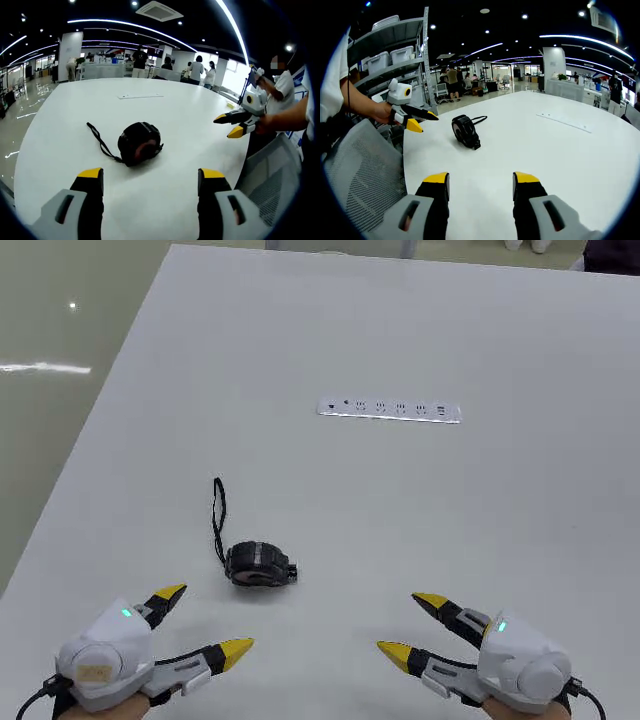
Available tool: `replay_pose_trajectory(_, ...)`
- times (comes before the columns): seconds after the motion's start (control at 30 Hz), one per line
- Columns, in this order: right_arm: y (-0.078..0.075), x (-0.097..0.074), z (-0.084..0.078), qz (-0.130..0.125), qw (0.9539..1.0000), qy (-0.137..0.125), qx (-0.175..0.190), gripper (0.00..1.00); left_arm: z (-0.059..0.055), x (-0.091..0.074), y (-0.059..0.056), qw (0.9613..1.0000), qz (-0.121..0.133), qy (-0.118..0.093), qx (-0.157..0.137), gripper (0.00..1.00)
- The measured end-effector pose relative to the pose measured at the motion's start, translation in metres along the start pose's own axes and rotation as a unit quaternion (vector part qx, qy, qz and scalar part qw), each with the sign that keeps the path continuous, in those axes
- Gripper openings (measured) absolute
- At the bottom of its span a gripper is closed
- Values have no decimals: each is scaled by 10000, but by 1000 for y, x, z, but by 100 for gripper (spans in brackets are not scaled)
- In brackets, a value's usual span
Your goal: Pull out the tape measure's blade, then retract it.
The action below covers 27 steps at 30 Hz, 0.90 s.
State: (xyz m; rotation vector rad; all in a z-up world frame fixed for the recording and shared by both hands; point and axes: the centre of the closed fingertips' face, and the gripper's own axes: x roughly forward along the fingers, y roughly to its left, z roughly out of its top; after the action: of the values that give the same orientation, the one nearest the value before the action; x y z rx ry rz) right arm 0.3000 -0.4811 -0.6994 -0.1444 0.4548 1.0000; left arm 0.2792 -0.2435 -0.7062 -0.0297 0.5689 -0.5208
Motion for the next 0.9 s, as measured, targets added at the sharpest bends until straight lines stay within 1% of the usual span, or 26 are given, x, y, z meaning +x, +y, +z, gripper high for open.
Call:
replay_pose_trajectory(0.13, -1, -6, -2, -76, 10000, 34, -14, 53, 0, -7, 0, 10000, -3, 28, 57, 76)
replay_pose_trajectory(0.17, 0, -9, -2, -79, 10000, 8, 0, 54, -2, -9, 1, 10000, -3, 40, 57, 76)
replay_pose_trajectory(0.33, 2, -16, -3, -121, 9999, 36, -14, 55, -2, -16, 0, 10000, -34, 25, -12, 78)
replay_pose_trajectory(0.53, 0, -26, -4, -223, 9997, 65, 37, 58, -10, -24, -1, 9999, -77, 115, 56, 79)
replay_pose_trajectory(0.67, 1, -33, -4, -287, 9995, 77, 56, 60, -13, -30, 2, 9999, -35, 125, -32, 80)
replay_pose_trajectory(0.9, 4, -43, -7, -367, 9992, 102, 73, 64, -16, -40, 5, 9999, 27, 106, -100, 82)
